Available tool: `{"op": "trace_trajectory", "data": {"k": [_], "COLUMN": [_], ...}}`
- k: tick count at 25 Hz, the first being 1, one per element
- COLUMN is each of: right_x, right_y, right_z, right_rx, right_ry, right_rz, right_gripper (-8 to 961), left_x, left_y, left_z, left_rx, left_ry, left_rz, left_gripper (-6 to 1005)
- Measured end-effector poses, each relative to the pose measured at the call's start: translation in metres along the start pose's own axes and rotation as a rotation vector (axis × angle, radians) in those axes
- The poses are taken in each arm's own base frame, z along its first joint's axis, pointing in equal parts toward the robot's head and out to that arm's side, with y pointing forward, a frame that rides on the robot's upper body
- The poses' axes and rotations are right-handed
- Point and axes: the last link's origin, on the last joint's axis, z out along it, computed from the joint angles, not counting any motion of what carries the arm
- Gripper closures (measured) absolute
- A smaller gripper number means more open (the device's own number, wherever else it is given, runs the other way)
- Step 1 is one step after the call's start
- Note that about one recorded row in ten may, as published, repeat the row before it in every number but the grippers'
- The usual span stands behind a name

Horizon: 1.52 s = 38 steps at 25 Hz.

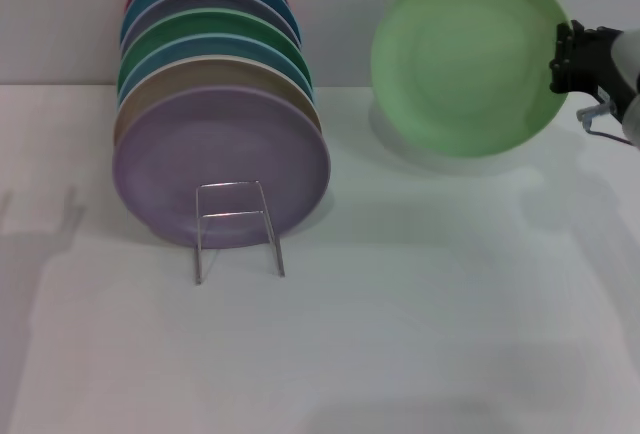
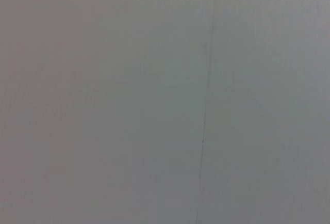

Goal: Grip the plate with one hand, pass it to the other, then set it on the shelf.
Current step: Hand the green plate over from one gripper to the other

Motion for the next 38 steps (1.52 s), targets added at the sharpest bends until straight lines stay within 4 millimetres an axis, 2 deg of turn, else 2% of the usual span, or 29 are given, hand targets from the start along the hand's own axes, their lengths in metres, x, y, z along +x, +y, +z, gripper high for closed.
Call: {"op": "trace_trajectory", "data": {"k": [9, 15, 22, 26, 29, 30, 31, 38], "right_x": [0.024, 0.04, 0.06, 0.069, 0.073, 0.074, 0.076, 0.082], "right_y": [0.013, 0.02, 0.034, 0.048, 0.058, 0.06, 0.064, 0.085], "right_z": [-0.009, -0.027, -0.07, -0.096, -0.114, -0.119, -0.124, -0.147], "right_rx": [0.057, 0.084, 0.104, 0.078, 0.053, 0.046, 0.037, -0.013], "right_ry": [-0.185, -0.294, -0.419, -0.452, -0.477, -0.484, -0.49, -0.49], "right_rz": [0.029, 0.089, 0.136, 0.151, 0.154, 0.154, 0.155, 0.158], "right_gripper": [933, 933, 934, 934, 934, 934, 934, 933], "left_x": [0.001, 0.007, 0.008, 0.002, 0.002, -0.002, -0.002, -0.018], "left_y": [0.0, 0.012, 0.03, 0.05, 0.05, 0.063, 0.063, 0.087], "left_z": [-0.012, -0.028, -0.048, -0.059, -0.059, -0.065, -0.065, -0.072], "left_rx": [0.009, -0.087, -0.212, -0.318, -0.318, -0.387, -0.387, -0.468], "left_ry": [0.0, 0.025, 0.003, -0.041, -0.041, -0.069, -0.069, -0.158], "left_rz": [-0.099, -0.126, -0.136, -0.121, -0.121, -0.102, -0.102, -0.032], "left_gripper": [175, 186, 199, 206, 211, 213, 215, 227]}}
